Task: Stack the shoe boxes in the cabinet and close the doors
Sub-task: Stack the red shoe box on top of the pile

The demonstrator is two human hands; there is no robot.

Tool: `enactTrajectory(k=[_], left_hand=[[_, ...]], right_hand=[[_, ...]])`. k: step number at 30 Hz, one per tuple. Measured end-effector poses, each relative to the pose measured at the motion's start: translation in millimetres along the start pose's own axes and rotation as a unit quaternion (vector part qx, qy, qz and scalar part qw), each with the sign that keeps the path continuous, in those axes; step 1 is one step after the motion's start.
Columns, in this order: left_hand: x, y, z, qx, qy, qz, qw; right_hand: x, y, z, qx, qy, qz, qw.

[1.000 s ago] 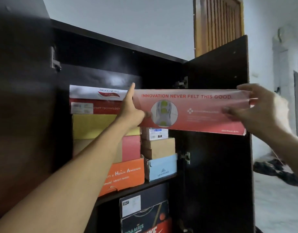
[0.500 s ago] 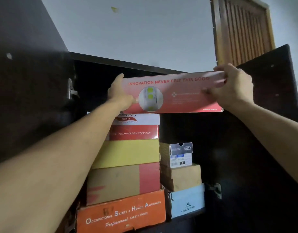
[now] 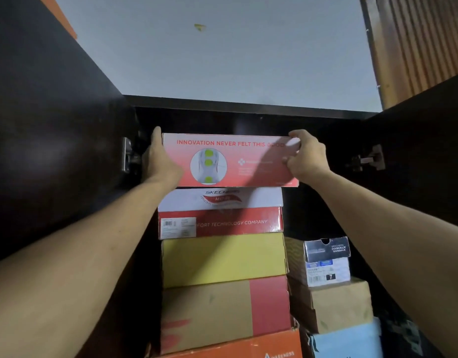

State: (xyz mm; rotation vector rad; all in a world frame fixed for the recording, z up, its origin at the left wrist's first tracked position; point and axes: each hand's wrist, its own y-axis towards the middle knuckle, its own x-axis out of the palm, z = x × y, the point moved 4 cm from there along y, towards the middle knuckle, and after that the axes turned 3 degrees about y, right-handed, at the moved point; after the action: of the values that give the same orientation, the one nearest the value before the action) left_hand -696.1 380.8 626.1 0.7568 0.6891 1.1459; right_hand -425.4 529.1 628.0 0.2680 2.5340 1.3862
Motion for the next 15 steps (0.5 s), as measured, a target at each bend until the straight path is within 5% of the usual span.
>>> enactTrajectory(k=[15], left_hand=[[13.8, 20.1, -30.6, -0.003, -0.066, -0.108, 0.992]], right_hand=[[57.3, 30.4, 22.5, 0.015, 0.017, -0.004, 1.000]])
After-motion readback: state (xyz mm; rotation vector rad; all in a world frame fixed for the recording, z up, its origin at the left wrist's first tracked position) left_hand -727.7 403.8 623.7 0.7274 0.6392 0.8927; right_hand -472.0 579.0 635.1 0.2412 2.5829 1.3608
